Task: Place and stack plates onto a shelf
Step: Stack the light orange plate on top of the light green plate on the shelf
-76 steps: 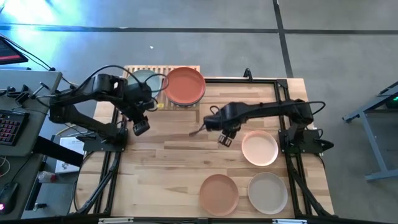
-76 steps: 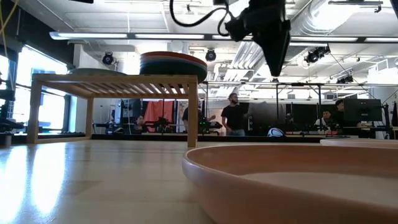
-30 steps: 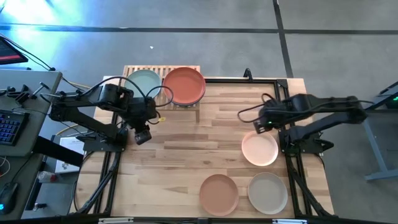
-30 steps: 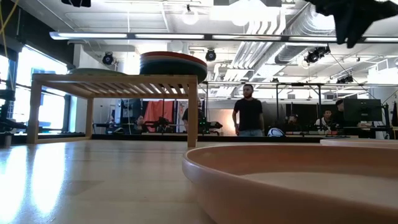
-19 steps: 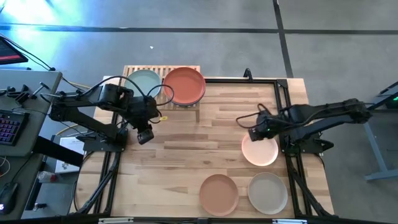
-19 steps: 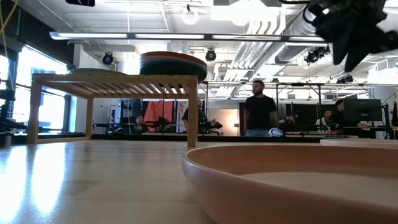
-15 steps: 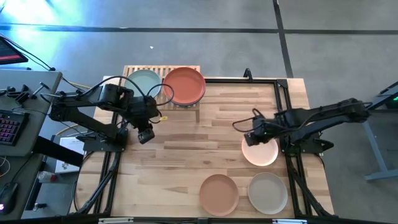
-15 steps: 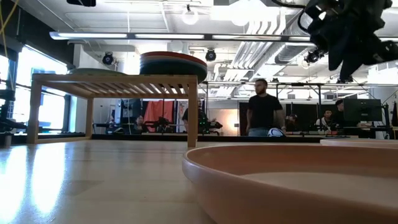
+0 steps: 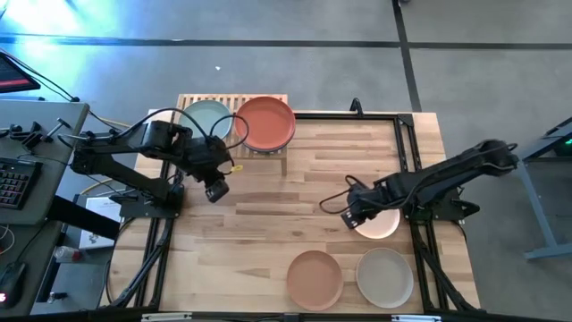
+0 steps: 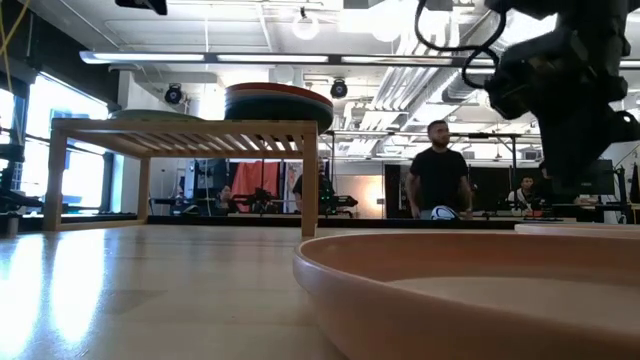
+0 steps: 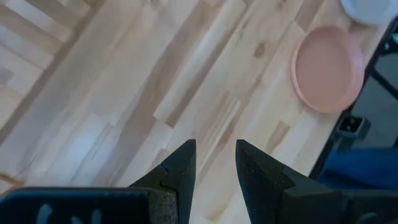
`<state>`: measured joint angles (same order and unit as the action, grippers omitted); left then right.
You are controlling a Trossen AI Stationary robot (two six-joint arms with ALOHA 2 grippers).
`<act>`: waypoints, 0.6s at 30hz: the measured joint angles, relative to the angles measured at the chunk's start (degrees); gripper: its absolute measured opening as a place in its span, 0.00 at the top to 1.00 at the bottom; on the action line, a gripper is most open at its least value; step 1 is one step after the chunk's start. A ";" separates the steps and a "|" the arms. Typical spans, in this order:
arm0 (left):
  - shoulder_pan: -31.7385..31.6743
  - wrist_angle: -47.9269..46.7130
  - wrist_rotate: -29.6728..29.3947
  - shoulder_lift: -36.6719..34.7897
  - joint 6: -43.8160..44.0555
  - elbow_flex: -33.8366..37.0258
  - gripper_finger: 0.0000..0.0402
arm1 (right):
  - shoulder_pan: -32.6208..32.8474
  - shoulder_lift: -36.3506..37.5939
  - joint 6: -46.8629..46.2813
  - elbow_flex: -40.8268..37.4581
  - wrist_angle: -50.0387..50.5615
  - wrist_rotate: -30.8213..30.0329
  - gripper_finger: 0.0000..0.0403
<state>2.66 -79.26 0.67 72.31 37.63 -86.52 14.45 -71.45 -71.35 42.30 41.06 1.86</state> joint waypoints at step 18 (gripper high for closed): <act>0.00 1.07 -2.86 0.00 1.29 0.00 0.74 | 1.36 -12.16 1.93 0.00 -4.83 -0.31 0.74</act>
<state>2.66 -78.19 -2.20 72.31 38.92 -86.52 15.81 -83.61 -69.42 42.30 36.24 1.55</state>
